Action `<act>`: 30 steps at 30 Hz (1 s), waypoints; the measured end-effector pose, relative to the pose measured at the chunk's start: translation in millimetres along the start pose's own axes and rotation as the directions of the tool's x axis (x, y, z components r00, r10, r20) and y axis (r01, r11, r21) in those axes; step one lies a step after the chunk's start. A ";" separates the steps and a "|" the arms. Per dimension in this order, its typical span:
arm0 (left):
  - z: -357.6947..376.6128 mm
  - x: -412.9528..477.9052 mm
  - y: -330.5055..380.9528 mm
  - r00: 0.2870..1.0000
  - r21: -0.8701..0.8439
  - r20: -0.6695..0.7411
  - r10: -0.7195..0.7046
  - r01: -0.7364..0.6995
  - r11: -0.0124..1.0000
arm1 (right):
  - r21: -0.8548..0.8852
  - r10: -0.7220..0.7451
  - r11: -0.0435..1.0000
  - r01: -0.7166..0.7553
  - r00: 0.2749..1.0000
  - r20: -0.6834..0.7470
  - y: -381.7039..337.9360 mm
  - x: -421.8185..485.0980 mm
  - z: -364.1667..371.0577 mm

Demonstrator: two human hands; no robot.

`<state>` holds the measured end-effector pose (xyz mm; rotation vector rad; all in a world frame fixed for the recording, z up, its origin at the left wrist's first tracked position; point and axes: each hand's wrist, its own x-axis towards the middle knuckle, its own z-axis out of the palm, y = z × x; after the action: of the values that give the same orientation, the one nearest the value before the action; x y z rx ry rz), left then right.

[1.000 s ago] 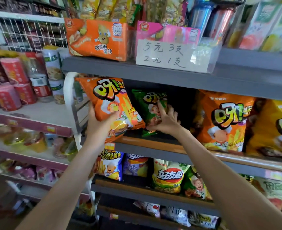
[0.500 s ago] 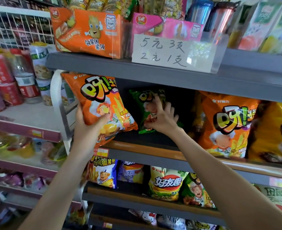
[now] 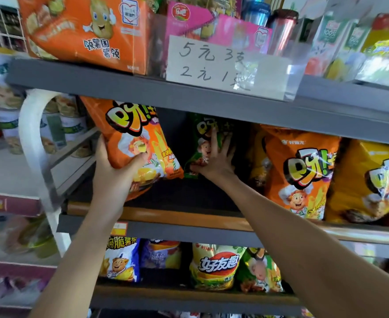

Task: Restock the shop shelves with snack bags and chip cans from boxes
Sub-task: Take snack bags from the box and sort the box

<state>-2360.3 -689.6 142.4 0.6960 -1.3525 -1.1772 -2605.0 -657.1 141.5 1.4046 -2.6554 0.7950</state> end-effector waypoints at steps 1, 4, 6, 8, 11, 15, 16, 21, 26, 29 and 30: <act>0.4 2.3 -0.7 1.000 0.000 0.001 0.009 -0.009 1.000 | 0.022 -0.016 1.000 0.016 1.000 -0.024 0.5 0.9 1.9; -2.5 9.2 -4.7 1.000 0.000 -0.005 0.017 -0.017 1.000 | 0.003 -0.051 0.999 0.052 0.987 -0.155 1.8 4.1 8.9; -5.4 11.8 -7.7 1.000 -0.002 -0.009 0.018 -0.018 1.000 | -0.045 -0.039 0.999 0.030 0.975 -0.221 4.8 7.4 14.2; -7.0 13.0 -9.1 1.000 -0.002 -0.004 0.026 -0.026 1.000 | -0.088 -0.004 0.996 -0.019 0.968 -0.252 7.3 10.2 17.9; -9.9 15.8 -12.1 0.999 0.017 0.023 0.036 -0.037 0.999 | -0.107 0.044 0.992 -0.072 0.969 -0.242 6.6 11.3 17.4; -11.5 19.3 -18.2 0.998 0.045 0.058 0.008 -0.010 0.999 | -0.121 0.052 0.989 -0.080 0.974 -0.219 6.9 6.8 11.4; -11.0 19.6 -18.5 0.998 0.057 0.066 -0.001 -0.003 0.998 | -0.113 0.059 0.990 -0.082 0.979 -0.194 6.6 7.0 9.3; 6.6 24.3 -11.0 0.985 0.074 0.167 -0.050 0.038 0.997 | 0.004 0.037 0.999 -0.037 0.987 -0.159 -0.7 -3.8 -5.9; 34.0 18.0 4.3 0.906 0.049 0.402 -0.132 0.123 0.991 | 0.551 -0.157 0.816 0.176 0.984 -0.081 -5.8 -42.7 -23.2; 44.8 14.7 6.5 0.833 0.085 0.513 -0.208 0.192 0.978 | 0.809 -0.151 0.587 0.047 0.987 0.052 -0.5 -60.2 -34.8; 47.5 15.7 5.8 0.809 0.116 0.545 -0.219 0.185 0.976 | 0.837 -0.147 0.547 0.029 0.987 0.062 2.9 -63.6 -39.0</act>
<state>-2407.1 -690.7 161.0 0.5645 -1.8368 -1.6011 -2577.5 -589.6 157.6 1.7306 -2.2659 2.2388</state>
